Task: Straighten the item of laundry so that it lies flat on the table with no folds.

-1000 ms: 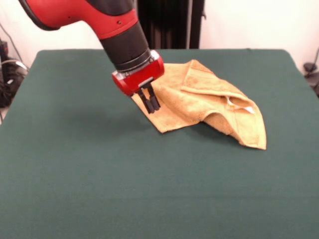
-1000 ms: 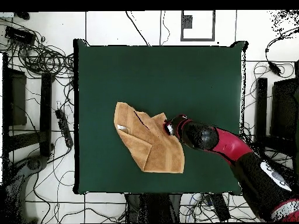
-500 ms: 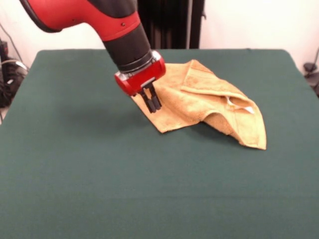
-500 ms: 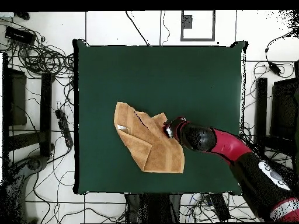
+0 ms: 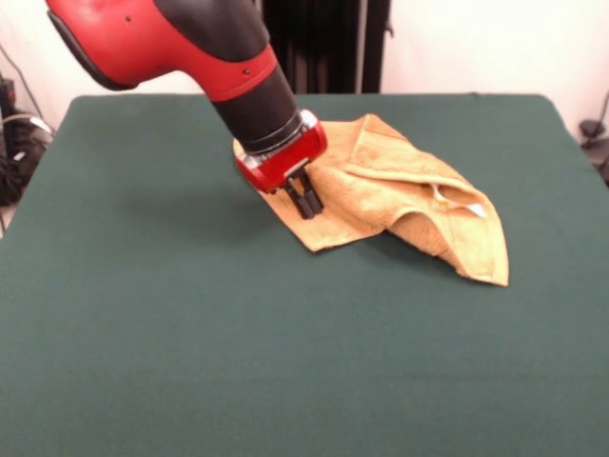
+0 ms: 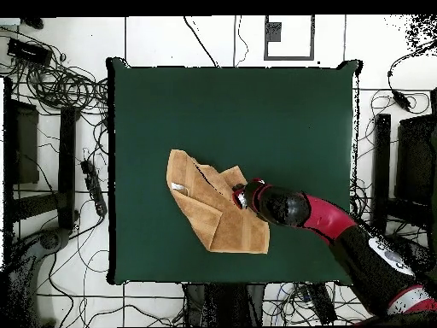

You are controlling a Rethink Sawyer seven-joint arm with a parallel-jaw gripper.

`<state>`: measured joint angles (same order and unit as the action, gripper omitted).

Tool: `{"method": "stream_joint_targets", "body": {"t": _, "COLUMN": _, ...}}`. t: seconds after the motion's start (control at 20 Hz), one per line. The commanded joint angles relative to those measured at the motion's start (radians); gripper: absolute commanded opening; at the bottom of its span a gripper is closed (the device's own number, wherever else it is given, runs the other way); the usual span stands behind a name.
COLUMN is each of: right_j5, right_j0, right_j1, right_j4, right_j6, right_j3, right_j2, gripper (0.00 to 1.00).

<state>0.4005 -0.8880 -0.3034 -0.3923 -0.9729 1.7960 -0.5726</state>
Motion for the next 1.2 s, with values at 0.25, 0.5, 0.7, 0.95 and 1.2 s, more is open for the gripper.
{"method": "stream_joint_targets", "body": {"t": 0.25, "right_j5": -0.030, "right_j0": 0.028, "right_j1": 0.143, "right_j4": -0.128, "right_j6": 0.036, "right_j3": -0.080, "right_j2": -0.035, "gripper": 0.00}}
{"method": "stream_joint_targets", "body": {"t": 0.5, "right_j5": -0.093, "right_j0": 0.046, "right_j1": 0.135, "right_j4": -0.158, "right_j6": -0.004, "right_j3": -0.110, "right_j2": -0.027, "gripper": 0.00}}
{"method": "stream_joint_targets", "body": {"t": 0.7, "right_j5": -0.170, "right_j0": 0.060, "right_j1": 0.192, "right_j4": -0.198, "right_j6": -0.006, "right_j3": -0.203, "right_j2": -0.030, "gripper": 0.00}}
{"method": "stream_joint_targets", "body": {"t": 0.95, "right_j5": -0.208, "right_j0": 0.058, "right_j1": 0.202, "right_j4": -0.235, "right_j6": -0.014, "right_j3": -0.252, "right_j2": -0.043, "gripper": 0.00}}
{"method": "stream_joint_targets", "body": {"t": 1.2, "right_j5": -0.180, "right_j0": 0.035, "right_j1": 0.250, "right_j4": -0.251, "right_j6": 0.025, "right_j3": -0.291, "right_j2": -0.063, "gripper": 0.00}}
